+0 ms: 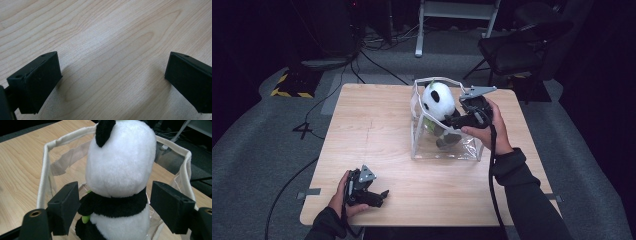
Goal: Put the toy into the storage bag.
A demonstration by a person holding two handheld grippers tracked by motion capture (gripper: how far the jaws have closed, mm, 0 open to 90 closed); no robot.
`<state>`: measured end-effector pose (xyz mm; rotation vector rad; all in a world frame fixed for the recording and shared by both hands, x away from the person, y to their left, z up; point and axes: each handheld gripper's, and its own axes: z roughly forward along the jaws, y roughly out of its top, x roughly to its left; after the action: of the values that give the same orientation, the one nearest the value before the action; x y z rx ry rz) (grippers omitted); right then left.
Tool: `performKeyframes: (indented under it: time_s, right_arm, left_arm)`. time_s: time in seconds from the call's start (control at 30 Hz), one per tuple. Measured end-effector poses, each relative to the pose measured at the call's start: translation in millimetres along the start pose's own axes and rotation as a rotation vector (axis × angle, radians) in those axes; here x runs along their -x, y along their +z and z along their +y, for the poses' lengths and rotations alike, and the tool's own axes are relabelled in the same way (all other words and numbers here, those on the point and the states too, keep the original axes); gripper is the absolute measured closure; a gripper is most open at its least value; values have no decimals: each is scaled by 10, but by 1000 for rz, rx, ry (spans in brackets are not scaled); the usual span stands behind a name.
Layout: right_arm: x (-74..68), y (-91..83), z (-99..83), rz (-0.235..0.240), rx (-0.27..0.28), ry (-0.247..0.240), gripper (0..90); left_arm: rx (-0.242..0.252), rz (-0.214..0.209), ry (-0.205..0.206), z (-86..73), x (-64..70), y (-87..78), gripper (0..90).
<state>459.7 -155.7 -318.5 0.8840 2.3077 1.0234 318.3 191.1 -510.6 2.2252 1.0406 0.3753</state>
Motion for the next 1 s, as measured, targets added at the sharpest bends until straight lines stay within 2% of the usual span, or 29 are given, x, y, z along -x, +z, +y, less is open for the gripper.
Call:
performKeyframes:
  time_s: [0.23, 0.47, 0.83, 1.0]
  right_arm:
    - [29, -63, -6, 3, 17, 3, 229]
    - [68, -165, -23, 6, 46, -19, 218]
    - [191, -300, -95, -27, 53, -28, 217]
    - [237, -361, -132, -20, 67, -13, 219]
  left_arm:
    - [0, 0, 0, 0, 0, 0, 6]
    - [0, 0, 0, 0, 0, 0, 5]
    - [1, 0, 0, 0, 0, 1, 5]
    - [0, 0, 0, 0, 0, 0, 5]
